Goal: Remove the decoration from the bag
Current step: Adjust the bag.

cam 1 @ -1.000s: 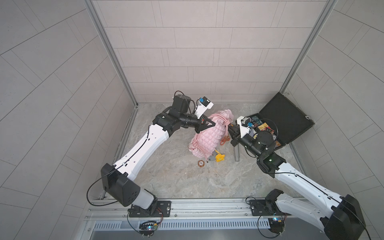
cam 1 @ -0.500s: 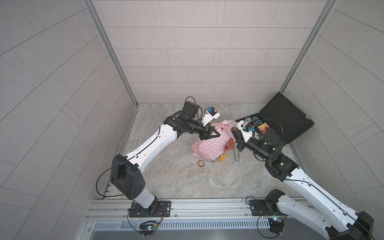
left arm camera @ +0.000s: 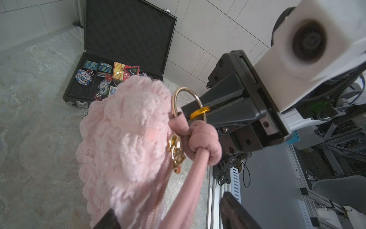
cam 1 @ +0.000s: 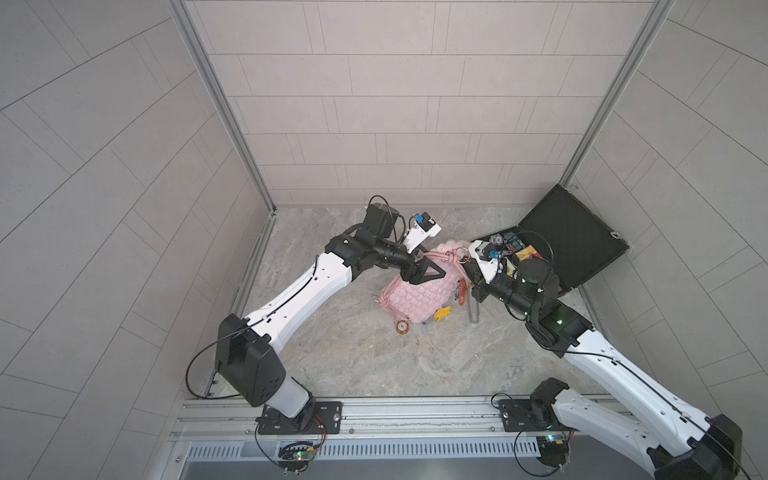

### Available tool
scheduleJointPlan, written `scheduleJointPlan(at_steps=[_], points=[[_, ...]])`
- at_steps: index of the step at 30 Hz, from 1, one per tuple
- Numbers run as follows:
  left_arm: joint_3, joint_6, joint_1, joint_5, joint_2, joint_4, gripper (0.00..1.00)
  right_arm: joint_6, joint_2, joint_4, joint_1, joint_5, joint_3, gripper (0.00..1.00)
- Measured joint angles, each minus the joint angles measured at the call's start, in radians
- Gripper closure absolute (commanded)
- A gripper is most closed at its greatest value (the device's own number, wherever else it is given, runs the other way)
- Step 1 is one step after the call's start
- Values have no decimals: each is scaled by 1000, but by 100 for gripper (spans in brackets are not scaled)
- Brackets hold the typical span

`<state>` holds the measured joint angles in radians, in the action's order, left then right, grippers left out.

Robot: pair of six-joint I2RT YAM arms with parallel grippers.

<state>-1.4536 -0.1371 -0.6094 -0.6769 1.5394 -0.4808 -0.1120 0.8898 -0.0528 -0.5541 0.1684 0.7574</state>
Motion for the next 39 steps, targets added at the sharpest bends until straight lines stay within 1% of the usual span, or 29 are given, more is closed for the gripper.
scheduleJointPlan(at_steps=[3,7,12,16,20,23,26,30,35,37,38,39], points=[[0,-1,-5,36,0,9,28,3,0,0,0,13,0,100],[-13,-40,-13,92,2,8,27,8,5,-1,0,30,5,100],[-26,-134,-17,161,-14,-4,26,23,6,-1,6,38,17,100],[-27,-218,-18,226,-51,-34,25,34,6,-1,16,39,28,100],[-27,-278,-18,283,-106,-47,19,45,11,-5,23,43,38,100],[-27,-293,-18,278,-132,-36,18,46,23,-8,23,59,48,100],[-45,-297,-27,253,-113,-32,18,46,32,-8,24,73,55,100],[-91,-304,-51,247,-31,-28,18,45,32,-8,24,88,58,100],[-154,-308,-57,235,67,-29,19,46,32,-8,26,105,58,100],[-170,-305,-57,220,86,-29,22,45,35,-8,33,104,58,100],[-175,-301,-57,211,91,-31,25,45,37,-8,34,103,59,100],[-176,-299,-57,202,93,-33,30,45,40,-8,34,104,61,100]])
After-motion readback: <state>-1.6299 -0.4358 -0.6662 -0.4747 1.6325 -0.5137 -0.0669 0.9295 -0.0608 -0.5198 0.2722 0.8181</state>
